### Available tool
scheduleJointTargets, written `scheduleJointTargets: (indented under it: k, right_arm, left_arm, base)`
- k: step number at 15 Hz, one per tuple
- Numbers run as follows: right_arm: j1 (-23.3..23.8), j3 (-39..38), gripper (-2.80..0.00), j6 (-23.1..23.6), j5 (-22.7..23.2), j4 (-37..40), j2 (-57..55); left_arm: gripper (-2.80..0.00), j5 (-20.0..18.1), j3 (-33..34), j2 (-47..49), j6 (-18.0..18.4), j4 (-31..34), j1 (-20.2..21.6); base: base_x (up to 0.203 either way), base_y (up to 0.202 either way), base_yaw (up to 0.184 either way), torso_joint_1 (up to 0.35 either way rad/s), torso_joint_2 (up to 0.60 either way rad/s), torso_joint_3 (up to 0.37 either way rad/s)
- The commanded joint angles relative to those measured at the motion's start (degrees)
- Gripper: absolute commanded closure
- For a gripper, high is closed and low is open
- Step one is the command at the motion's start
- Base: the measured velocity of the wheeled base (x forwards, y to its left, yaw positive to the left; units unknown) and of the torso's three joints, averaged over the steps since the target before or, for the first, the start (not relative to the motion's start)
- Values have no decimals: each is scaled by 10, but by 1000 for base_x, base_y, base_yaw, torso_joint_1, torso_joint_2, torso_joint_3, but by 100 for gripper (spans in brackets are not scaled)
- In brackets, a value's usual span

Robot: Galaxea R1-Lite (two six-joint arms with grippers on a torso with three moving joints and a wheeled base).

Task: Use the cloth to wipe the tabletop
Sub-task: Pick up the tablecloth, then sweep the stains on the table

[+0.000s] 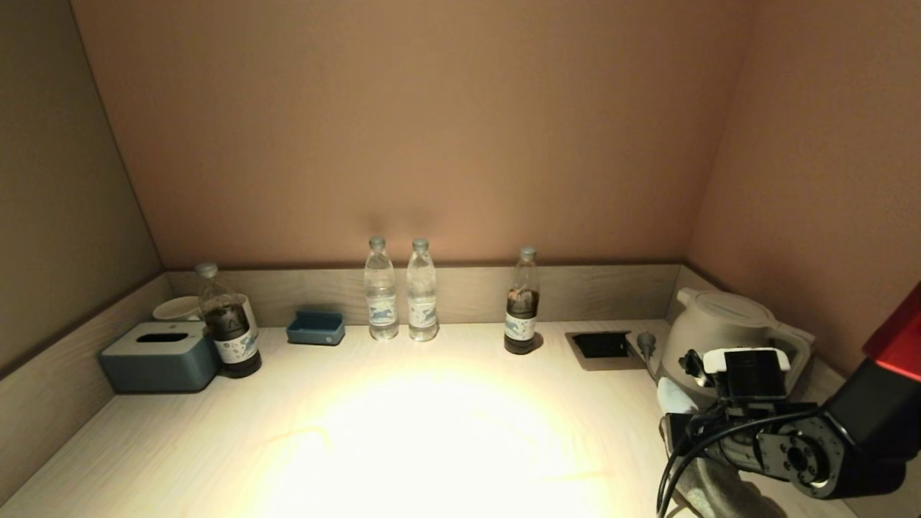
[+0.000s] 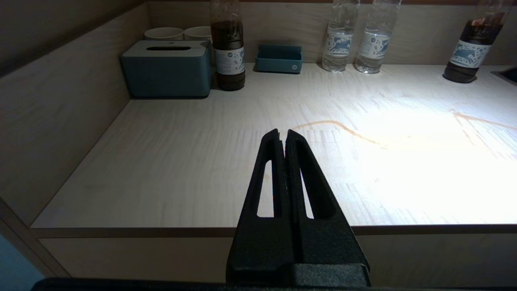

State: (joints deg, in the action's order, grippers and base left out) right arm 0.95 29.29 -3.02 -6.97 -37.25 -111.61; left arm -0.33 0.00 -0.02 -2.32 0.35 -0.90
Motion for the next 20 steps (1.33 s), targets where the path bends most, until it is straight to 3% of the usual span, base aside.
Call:
scheduleJointTargets:
  k: [1,3,9,20]
  right_arm:
    - [-37,-1,0,2,-1,-1,68]
    - [-78,3,0,3,-1,0,108]
    - [-141,17,0,3,-8,12,123]
    - [-141,-2,0,-4,-5,20,78]
  left_arm:
    - [0,0,0,0,-1,0,0]
    - [0,0,0,0,-1,0,0]
    - [0,0,0,0,-1,0,0]
    - [0,0,0,0,-1,0,0]
  base:
    - [0,0,0,0,0,0]
    - [0,0,0,0,0,0]
    - [0,0,0,0,0,0]
    - [0,0,0,0,0,0]
